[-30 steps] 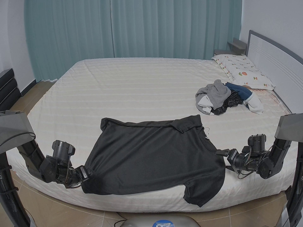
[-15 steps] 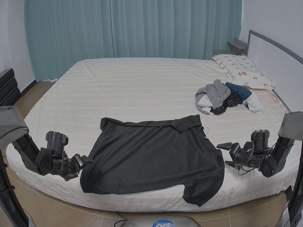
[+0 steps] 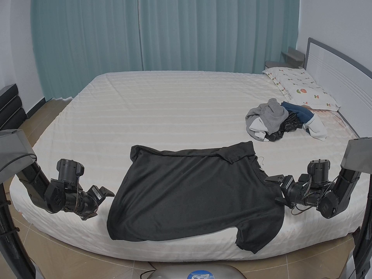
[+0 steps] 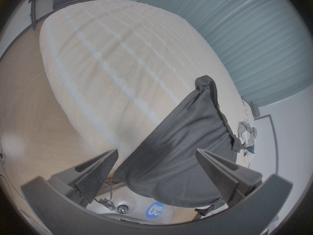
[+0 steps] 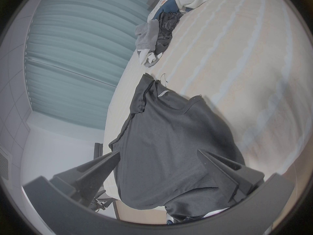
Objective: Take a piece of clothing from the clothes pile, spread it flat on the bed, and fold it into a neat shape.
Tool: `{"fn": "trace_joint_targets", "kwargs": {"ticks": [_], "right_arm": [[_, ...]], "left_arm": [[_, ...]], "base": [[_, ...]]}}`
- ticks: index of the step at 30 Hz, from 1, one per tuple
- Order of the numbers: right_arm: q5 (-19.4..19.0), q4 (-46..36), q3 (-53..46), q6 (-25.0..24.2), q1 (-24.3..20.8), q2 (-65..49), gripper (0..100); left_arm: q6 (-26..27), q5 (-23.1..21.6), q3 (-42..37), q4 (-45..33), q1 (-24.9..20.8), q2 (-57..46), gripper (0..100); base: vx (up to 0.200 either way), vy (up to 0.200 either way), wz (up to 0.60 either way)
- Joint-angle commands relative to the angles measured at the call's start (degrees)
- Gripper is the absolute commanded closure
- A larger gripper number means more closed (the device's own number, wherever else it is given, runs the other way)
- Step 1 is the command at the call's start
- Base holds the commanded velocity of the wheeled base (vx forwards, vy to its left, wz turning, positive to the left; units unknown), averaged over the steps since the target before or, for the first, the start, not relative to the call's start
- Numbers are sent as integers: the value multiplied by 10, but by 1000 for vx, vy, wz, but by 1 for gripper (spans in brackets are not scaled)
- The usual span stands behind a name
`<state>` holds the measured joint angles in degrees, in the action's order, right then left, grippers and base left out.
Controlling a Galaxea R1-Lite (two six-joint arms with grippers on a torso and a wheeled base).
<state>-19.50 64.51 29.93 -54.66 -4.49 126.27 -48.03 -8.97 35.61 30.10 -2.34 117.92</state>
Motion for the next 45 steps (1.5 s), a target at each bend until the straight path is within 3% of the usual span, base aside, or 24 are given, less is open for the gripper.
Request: {"fn": "trace_joint_targets", "kwargs": {"ticks": [1,3,15,20,27,39,45], "right_arm": [[2,3,2,-1,-2,-5,0],[3,15,2,-8,-3,-10,0],[11,36,-3,-20,-20,-4,0],[67,23,35,-20,-53,5,0],[123,-77,181,-19,-103,60,0],[142,-293,430,-6,-136,156,0],[160,-322,471,6,-137,175,0]], "left_arm": [[-12,-14,7,0,-5,4,0],[-16,-33,5,0,-13,2,0],[-77,-36,13,40,-19,14,0],[-118,-31,9,92,-25,35,0],[-124,-30,1,113,-25,36,0],[-133,-30,1,113,-25,35,0],[-133,-30,1,113,-25,35,0]], "base": [[200,0,0],[200,0,0],[200,0,0],[0,0,0],[0,0,0],[0,0,0],[0,0,0]]}}
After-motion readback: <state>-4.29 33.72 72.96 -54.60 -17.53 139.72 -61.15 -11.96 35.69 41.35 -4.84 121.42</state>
